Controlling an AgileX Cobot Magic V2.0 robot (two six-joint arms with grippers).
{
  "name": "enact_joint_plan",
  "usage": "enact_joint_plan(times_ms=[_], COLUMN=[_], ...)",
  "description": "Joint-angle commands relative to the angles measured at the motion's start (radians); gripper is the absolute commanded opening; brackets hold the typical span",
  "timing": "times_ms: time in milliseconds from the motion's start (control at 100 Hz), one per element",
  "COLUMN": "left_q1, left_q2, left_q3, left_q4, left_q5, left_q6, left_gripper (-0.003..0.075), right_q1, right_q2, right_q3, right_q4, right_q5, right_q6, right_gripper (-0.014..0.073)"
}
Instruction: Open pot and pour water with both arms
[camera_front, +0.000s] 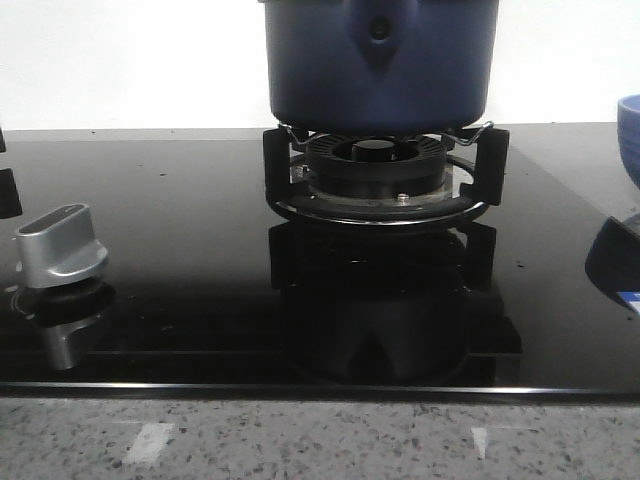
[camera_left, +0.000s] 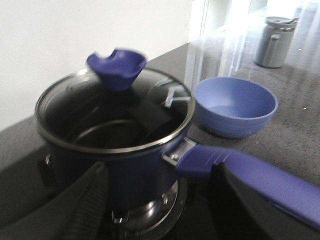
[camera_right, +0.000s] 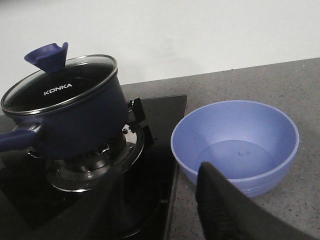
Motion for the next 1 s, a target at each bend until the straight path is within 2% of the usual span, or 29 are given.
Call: enact_joint_plan(times_ms=[0,110,220,320,430,610,730,990], left_q1=[-0.007,-0.007,-0.007,-0.015,-0.034,-0.069,-0.076,-0.076], left_q2=[0.002,0.021,0.049,0.087,0.140,0.238,0.286,0.372], left_q3=[-0.054,-0.068,-0.086,-0.124,-0.180,-0.278,-0.306,-0.339], left_q4=[-0.104,-0.210,-0.305,-0.329,-0.329,-0.329,-0.331,-0.373], left_q5=[0.037,0.060,0.116,0.152,0.154,0.145,0.099,0.095], left_q6=[0.080,0.188,0.276,0.341,0.348,0.348,0.348,0.348], left_gripper=[0.0426,0.0475,0.0479,0.0485,0.0493,0.0575,0.0575,0.0575], right_q1=[-0.005,-0.005,-0.005,-0.005,-0.005,-0.005,-0.005,-0.005], right_q2=[0.020,0.020,0.020,0.020,0.020,0.020,0.020,0.020], right_q3=[-0.035,-0.035,-0.035,-0.035,-0.035,-0.035,-0.035,-0.035], right_q4=[-0.003,-0.003,-0.003,-0.003,-0.003,-0.003,-0.003,-0.003], right_q5=[-0.071,-0.071,-0.071,-0.071,-0.071,-0.068,-0.060,-0.022], right_q6=[-0.009,-0.009,-0.009,-0.009,-0.009,-0.009,-0.009,-0.009], right_gripper=[0.0311,0.0311,0.0311,0.0311,0.0311,0.0311,0.0311,0.0311])
